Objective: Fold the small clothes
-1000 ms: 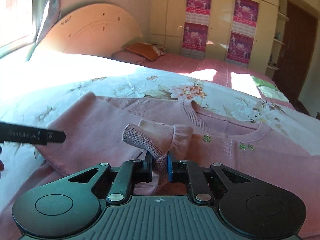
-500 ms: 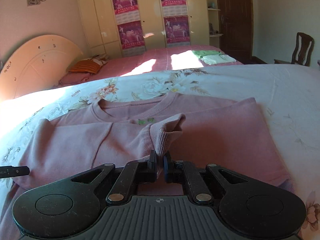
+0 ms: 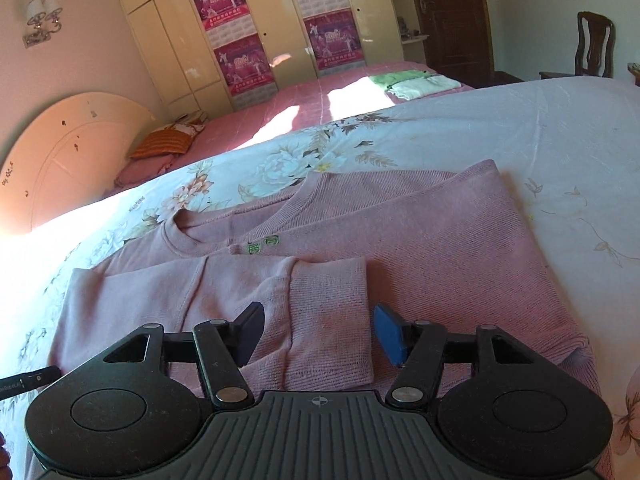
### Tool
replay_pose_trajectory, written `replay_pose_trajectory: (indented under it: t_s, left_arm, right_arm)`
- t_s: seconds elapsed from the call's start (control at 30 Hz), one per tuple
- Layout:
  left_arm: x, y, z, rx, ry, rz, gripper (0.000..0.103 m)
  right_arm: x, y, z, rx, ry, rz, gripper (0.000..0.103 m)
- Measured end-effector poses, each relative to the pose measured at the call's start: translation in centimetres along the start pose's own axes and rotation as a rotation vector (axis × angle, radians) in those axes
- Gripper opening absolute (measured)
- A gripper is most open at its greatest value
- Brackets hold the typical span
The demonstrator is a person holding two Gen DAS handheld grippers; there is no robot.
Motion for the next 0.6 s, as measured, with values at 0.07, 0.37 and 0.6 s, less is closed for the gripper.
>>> replay_pose_trajectory:
  t_s: [0.07,0.37,0.6]
  left_arm:
    - [-0.1,0.1,0.1,0.009,0.001,0.003,0.033]
    - [-0.3,0.5,0.0,0.005,0.010,0.020,0.038]
    - [-0.7,1.3,-0.2,0.027,-0.003,0.037,0.065]
  right_arm:
    - [-1.1,0.1,-0.4,-0.021,-0.005,0.025,0.060]
    - [1.0,-0.1,1.0,0.062,0.003,-0.078,0.008]
    - [-0.7,-1.3,0.0,0.110,-0.107,-0.015,0.002]
Point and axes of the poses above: each gripper's, at about its wrist camera, not at the fingertips, and x roughly against the way its jaws point, z to its left, y to its top, the point moved 1 cm from there along -x, roughly the way its jaws point, and after that the axes turned 7 degrees about x, right-handed, at the moved point
